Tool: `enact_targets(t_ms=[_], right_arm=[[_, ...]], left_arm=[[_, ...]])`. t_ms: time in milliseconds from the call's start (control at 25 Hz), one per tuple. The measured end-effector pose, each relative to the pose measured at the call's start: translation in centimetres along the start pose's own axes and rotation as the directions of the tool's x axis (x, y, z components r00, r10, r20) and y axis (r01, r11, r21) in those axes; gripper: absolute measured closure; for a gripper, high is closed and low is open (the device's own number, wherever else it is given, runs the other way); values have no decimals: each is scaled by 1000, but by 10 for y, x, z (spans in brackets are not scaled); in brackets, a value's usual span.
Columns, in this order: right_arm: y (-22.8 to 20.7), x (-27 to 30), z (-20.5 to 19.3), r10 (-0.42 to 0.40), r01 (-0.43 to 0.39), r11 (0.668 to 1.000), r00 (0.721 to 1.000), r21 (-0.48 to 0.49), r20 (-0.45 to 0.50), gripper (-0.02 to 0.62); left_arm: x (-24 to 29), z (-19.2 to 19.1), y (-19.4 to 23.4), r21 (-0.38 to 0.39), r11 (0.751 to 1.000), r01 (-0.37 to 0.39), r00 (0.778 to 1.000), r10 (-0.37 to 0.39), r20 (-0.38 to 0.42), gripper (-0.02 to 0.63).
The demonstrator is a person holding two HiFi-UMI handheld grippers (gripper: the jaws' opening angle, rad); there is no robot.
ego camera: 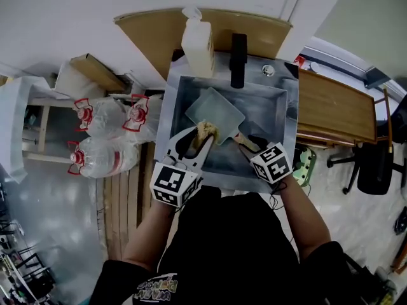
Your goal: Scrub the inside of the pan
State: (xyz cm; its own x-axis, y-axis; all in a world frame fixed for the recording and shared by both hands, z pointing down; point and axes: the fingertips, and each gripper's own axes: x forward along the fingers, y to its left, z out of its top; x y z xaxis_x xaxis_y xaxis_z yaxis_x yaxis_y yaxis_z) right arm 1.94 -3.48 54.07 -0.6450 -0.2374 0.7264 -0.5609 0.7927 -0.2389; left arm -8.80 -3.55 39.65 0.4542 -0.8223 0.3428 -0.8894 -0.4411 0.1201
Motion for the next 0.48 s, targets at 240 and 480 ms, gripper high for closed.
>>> enact_targets(t_ms=[240,480], right_arm=[[-7,24,-19,-27,27,1000,994,-2,-102,423],[-15,38,-34,-48,51,999,983,15,-178,416]], left_arm=[[27,-18,19,-5,999,45,997,-45,-70,462],[51,-41,35,-9,998,62,986,-63,-157,462]])
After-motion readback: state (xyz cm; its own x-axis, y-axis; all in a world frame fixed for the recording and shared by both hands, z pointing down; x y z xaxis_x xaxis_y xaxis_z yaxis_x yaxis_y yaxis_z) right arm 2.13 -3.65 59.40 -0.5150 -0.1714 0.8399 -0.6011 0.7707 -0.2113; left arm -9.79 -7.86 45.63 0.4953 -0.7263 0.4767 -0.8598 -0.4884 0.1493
